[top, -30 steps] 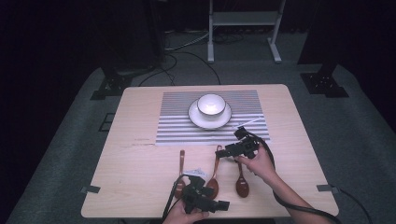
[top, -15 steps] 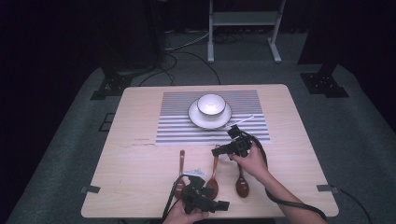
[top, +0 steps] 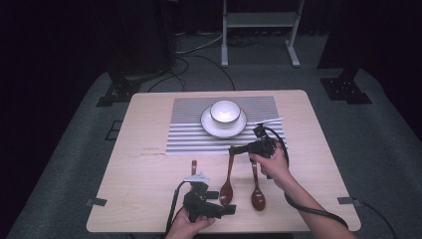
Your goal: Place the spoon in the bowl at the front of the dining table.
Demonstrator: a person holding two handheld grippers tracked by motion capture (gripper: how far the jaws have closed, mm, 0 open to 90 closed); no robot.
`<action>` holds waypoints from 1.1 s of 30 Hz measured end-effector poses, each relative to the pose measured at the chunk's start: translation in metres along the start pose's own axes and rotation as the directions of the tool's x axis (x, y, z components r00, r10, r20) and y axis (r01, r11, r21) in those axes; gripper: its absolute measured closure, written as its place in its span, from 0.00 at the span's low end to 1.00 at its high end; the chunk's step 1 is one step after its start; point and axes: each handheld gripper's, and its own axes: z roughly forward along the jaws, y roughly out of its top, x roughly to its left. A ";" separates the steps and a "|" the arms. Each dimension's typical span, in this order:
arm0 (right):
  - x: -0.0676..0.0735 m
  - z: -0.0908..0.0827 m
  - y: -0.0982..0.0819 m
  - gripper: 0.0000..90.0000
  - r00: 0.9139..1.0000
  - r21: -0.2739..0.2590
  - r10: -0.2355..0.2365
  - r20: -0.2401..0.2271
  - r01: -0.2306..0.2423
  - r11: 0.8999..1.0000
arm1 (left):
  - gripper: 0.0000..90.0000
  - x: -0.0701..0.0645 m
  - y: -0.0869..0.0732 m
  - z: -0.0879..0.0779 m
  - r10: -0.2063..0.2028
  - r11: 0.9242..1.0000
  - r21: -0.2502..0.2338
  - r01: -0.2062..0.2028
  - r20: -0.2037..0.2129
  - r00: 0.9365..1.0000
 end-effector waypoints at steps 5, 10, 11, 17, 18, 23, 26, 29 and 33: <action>-0.004 -0.014 0.006 0.91 0.999 -0.047 0.036 -0.027 -0.038 0.998 | 0.00 0.005 0.003 -0.011 -0.005 0.999 -0.034 0.004 -0.030 1.000; -0.009 -0.024 0.012 0.91 0.998 -0.083 0.057 -0.016 -0.058 0.995 | 0.00 0.011 0.004 -0.017 -0.018 0.998 -0.055 0.015 -0.050 0.999; -0.010 -0.027 0.014 0.90 0.998 -0.095 0.063 -0.009 -0.064 0.993 | 0.00 0.011 0.004 -0.017 -0.016 0.998 -0.054 0.013 -0.054 0.998; -0.015 -0.034 0.022 0.90 0.997 -0.123 0.082 0.010 -0.080 0.989 | 0.00 0.011 0.004 -0.017 0.000 0.999 -0.048 -0.003 -0.070 0.998; -0.015 -0.035 0.024 0.90 0.996 -0.128 0.085 0.013 -0.082 0.988 | 0.00 0.010 0.004 -0.017 0.001 0.999 -0.048 -0.004 -0.071 0.997; -0.014 -0.040 0.033 0.90 0.995 -0.151 0.092 0.029 -0.087 0.985 | 0.00 0.011 0.003 -0.017 0.000 0.999 -0.047 -0.004 -0.073 0.997; -0.012 -0.042 0.039 0.90 0.995 -0.164 0.092 0.038 -0.085 0.983 | 0.00 0.011 0.003 -0.017 0.005 0.999 -0.046 -0.009 -0.081 0.997; -0.009 -0.044 0.049 0.90 0.995 -0.180 0.091 0.049 -0.081 0.980 | 0.00 0.011 0.003 -0.017 0.001 0.999 -0.052 -0.005 -0.082 0.997; -0.007 -0.046 0.058 0.90 0.994 -0.195 0.090 0.059 -0.077 0.978 | 0.00 0.012 0.004 -0.018 -0.002 0.999 -0.053 -0.003 -0.081 0.997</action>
